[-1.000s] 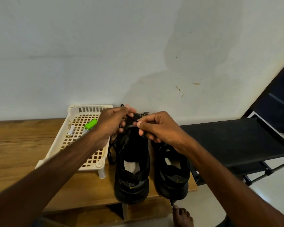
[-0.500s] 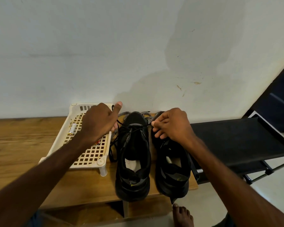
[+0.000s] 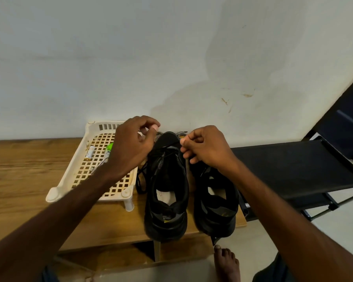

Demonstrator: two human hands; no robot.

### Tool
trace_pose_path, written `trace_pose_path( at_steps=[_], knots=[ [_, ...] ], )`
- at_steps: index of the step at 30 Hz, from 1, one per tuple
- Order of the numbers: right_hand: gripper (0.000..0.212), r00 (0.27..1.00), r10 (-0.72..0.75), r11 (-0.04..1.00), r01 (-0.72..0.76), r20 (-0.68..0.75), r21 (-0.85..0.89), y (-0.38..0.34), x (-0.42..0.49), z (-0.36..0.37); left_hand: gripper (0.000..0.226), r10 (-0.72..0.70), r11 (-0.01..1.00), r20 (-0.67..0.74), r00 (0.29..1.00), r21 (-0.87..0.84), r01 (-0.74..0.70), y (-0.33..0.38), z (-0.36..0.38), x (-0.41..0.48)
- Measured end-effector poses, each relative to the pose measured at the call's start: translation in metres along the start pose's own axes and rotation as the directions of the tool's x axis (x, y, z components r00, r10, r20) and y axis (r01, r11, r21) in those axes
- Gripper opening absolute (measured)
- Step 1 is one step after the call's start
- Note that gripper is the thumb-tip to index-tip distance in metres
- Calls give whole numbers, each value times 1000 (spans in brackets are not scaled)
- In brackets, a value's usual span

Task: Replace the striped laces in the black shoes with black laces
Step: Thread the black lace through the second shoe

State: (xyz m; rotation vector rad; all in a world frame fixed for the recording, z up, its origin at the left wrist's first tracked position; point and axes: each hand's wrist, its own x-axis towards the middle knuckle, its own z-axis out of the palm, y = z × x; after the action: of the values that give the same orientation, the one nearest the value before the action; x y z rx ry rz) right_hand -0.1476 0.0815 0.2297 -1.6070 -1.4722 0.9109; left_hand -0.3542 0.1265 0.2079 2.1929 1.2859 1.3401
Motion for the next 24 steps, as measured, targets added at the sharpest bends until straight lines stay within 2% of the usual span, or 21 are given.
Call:
trace_pose_path(
  at_steps=[3, 8, 11, 16, 20, 24],
  knots=[
    [14, 1000, -8, 1000, 8, 29, -12, -2, 2, 7, 17, -21, 998, 25, 999, -61, 22, -6, -2, -1],
    [14, 998, -41, 998, 43, 45, -40, -4, 5, 15, 25, 92, 996, 142, 986, -32, -89, -3, 6, -9],
    [13, 996, -84, 994, 85, 9, -66, -4, 7, 13, 21, 144, 990, 121, 982, -18, -143, -4, 12, -11],
    [19, 997, -82, 995, 82, -6, -52, -1, 6, 8, 19, 122, 992, 93, 988, -39, -119, -8, 13, -14],
    [24, 996, -74, 977, 62, -48, -204, 2, 4, 0, 15, 106, 994, 96, 990, 32, -109, -7, 12, -11],
    [27, 997, -15, 933, 42, 80, -356, 5, -6, 6, 13, 49, 996, 103, 993, 69, -57, -10, 15, -11]
  ],
)
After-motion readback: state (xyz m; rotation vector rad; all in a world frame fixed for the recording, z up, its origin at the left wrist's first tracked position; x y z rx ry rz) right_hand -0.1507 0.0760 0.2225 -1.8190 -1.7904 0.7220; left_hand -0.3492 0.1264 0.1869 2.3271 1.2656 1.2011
